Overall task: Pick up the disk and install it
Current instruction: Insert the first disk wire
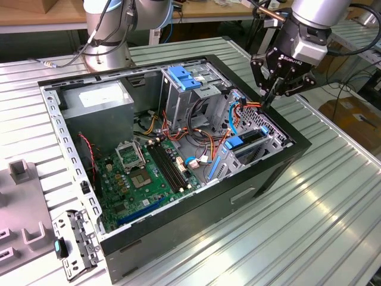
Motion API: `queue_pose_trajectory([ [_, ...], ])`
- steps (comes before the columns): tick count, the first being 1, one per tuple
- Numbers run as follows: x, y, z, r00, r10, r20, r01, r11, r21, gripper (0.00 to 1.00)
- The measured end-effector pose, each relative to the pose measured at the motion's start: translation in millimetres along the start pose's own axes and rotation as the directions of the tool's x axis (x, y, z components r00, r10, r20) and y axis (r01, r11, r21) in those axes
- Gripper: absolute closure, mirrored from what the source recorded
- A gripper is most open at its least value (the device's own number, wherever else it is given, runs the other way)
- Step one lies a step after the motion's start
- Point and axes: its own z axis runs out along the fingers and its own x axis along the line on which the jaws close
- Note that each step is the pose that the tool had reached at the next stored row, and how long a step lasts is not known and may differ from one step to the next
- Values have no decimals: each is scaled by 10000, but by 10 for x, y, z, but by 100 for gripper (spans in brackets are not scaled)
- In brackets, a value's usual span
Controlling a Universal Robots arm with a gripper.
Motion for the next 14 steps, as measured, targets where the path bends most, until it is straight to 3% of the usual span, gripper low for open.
queue_pose_trajectory([
  [9,0,0,0,10000,36,0,-36,10000,0,83],
  [14,0,0,1,9977,673,-9,-673,9977,-9,83],
])
